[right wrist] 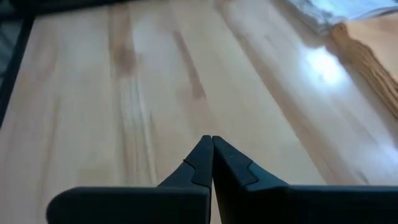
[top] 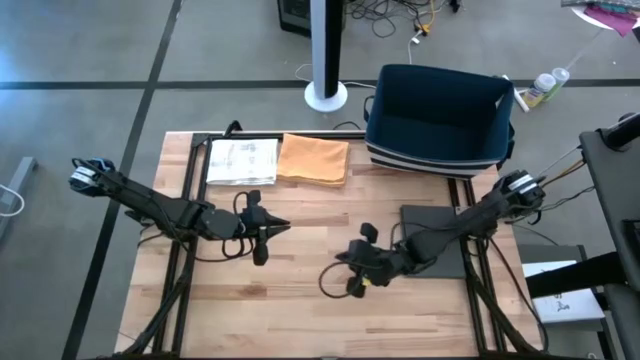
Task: Fold towel
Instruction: Stack the yellow towel on the white towel
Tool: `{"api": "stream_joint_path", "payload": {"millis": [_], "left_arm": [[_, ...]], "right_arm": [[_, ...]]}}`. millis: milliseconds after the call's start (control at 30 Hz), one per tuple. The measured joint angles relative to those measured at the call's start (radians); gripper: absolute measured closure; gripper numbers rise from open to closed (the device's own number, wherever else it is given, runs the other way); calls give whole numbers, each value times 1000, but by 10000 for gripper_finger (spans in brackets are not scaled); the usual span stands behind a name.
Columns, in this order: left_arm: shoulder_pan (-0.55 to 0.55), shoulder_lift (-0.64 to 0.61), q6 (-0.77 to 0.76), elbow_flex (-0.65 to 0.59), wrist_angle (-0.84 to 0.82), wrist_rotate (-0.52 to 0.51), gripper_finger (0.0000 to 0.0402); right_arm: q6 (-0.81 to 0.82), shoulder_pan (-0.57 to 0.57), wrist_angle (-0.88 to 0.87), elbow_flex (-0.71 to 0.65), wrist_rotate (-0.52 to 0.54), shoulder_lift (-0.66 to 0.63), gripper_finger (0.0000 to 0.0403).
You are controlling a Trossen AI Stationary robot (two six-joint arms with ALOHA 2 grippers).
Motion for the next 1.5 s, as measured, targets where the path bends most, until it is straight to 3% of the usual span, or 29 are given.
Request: {"api": "stream_joint_path", "payload": {"millis": [533,1500], "left_arm": [[0,0,0,0,1,0,363],[0,0,0,0,0,0,363]], "right_arm": [[-67,-71,-67,306,-1,351,403],[-103,-76,-134,343,14,341,403]]}}
